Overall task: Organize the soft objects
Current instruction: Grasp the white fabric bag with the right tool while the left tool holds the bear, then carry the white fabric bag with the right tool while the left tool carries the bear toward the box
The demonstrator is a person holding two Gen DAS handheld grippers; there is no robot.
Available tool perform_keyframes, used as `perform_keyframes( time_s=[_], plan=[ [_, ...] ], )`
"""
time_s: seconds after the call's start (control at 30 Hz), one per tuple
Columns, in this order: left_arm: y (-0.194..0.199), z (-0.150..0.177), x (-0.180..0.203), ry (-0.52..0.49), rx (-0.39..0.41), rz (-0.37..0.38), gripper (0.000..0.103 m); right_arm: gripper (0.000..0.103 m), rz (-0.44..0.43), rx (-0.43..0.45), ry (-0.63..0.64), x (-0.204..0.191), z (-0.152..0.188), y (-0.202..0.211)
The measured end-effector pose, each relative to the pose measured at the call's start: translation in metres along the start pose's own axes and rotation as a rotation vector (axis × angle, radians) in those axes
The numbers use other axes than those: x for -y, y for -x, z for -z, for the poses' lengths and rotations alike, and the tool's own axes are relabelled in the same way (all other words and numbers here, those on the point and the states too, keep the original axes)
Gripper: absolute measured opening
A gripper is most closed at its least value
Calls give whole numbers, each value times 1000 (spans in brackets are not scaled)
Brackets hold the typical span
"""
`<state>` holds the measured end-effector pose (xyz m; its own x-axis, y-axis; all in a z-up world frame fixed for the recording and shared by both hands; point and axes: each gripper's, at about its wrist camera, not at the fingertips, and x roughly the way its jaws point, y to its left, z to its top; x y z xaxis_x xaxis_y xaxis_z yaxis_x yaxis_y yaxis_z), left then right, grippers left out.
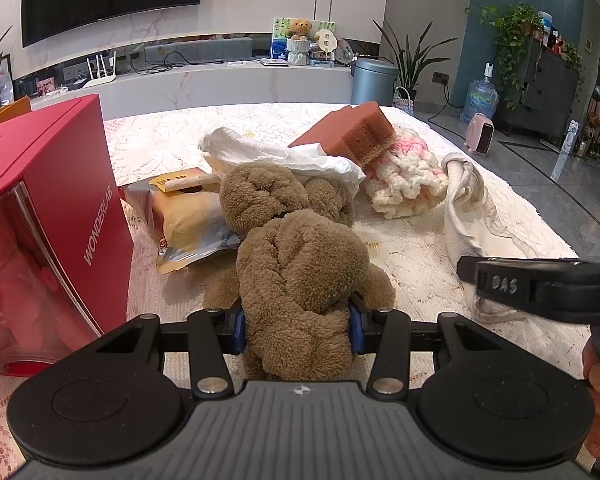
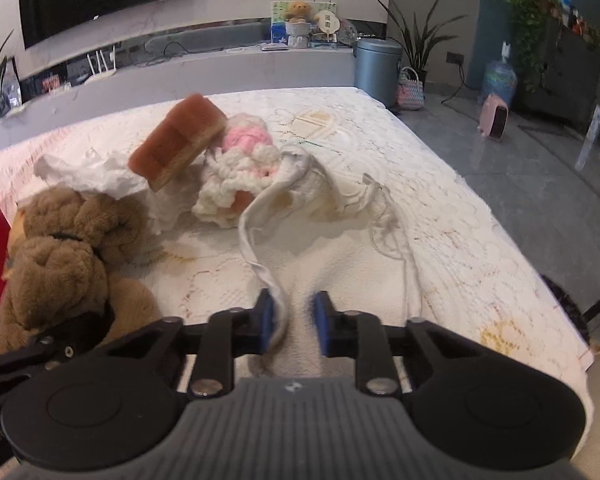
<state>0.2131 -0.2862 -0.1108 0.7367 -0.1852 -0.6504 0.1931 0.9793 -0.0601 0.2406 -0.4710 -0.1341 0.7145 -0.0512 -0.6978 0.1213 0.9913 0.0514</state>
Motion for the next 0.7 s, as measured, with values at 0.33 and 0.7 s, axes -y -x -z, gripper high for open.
perform_keyframes(
  time_s=[0.33, 0.7],
  plan=[
    [8, 2, 3, -10, 7, 6, 51, 8, -63, 14, -223, 24, 0, 8],
    [29, -9, 5, -20, 50, 5, 51, 8, -136, 4, -355, 34, -4, 20]
  ],
)
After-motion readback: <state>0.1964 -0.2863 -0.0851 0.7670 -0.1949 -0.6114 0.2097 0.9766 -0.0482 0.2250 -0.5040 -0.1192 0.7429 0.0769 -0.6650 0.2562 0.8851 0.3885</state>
